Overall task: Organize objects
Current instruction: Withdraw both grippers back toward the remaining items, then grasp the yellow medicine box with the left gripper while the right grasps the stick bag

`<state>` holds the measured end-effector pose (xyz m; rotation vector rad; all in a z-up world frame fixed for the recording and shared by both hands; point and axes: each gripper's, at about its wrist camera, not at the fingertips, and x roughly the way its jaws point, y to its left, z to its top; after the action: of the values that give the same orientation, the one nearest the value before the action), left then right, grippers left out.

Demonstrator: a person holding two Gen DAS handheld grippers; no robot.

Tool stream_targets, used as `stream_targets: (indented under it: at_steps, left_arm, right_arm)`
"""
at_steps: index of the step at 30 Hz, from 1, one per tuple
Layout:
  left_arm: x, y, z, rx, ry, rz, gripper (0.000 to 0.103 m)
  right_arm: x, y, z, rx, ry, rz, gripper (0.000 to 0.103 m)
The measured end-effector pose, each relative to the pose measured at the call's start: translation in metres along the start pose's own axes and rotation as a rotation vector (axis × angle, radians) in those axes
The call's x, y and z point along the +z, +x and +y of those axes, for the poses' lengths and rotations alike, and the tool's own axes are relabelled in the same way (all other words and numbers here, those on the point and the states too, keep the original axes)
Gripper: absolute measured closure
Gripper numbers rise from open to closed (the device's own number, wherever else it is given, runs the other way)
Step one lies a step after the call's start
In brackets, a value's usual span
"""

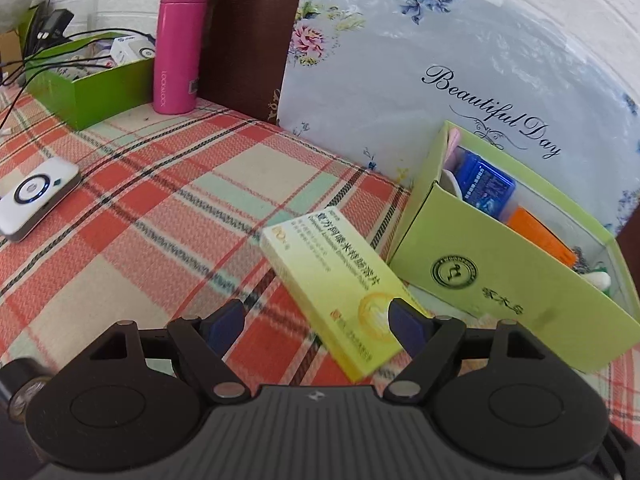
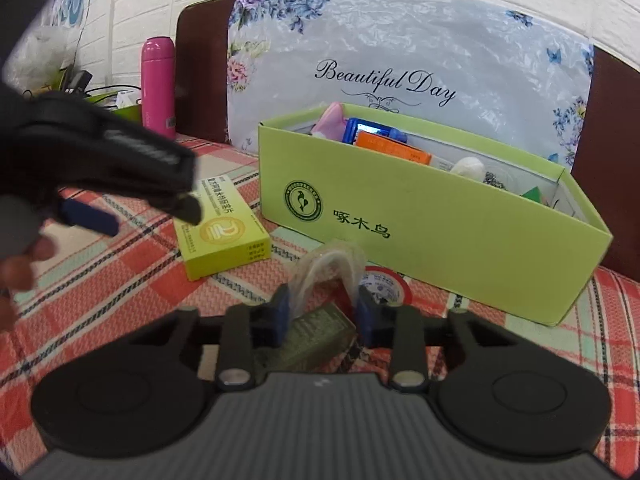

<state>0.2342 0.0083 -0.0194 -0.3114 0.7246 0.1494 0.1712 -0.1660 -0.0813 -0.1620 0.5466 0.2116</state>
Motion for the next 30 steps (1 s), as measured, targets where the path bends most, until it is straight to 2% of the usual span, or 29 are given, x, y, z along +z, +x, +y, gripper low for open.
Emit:
stream_targets:
  at_steps: [3, 6, 10, 13, 21, 25, 26, 27, 28, 29, 30]
  left_arm:
    - [0.005, 0.013, -0.013, 0.008, 0.023, -0.007, 0.021]
    - [0.006, 0.029, -0.023, 0.033, 0.056, 0.009, 0.019]
    - [0.006, 0.041, -0.013, -0.013, 0.008, -0.001, 0.014]
    - [0.001, 0.034, -0.001, -0.07, 0.049, -0.006, 0.019]
    - [-0.02, 0.004, 0.035, -0.169, 0.125, 0.021, 0.024]
    - [-0.031, -0.017, 0.049, -0.171, 0.157, 0.043, 0.024]
    - [-0.031, -0.02, 0.051, -0.16, 0.154, 0.048, 0.024]
    - [-0.031, -0.023, 0.052, -0.15, 0.144, 0.047, 0.024]
    - [-0.03, -0.025, 0.054, -0.141, 0.133, 0.045, 0.023]
    - [-0.03, -0.027, 0.055, -0.132, 0.127, 0.044, 0.019]
    - [-0.029, -0.027, 0.055, -0.122, 0.133, 0.045, 0.018]
  right_arm:
    - [-0.004, -0.014, -0.002, -0.01, -0.025, -0.027, 0.085]
    - [-0.008, -0.025, -0.006, 0.004, -0.017, -0.034, 0.085]
    - [-0.013, -0.037, -0.009, 0.027, -0.007, -0.029, 0.085]
    - [-0.017, -0.043, -0.012, 0.055, 0.016, -0.005, 0.092]
    - [-0.032, -0.06, -0.019, 0.094, 0.069, 0.057, 0.092]
    - [-0.036, -0.069, -0.018, 0.11, 0.043, 0.044, 0.091]
    - [-0.035, -0.07, -0.017, 0.106, 0.033, 0.033, 0.086]
    - [-0.033, -0.069, -0.016, 0.095, 0.023, 0.021, 0.07]
    - [-0.03, -0.068, -0.015, 0.084, 0.017, 0.012, 0.06]
    - [-0.026, -0.066, -0.014, 0.072, 0.014, -0.005, 0.046]
    - [-0.021, -0.063, -0.013, 0.067, 0.002, -0.02, 0.044]
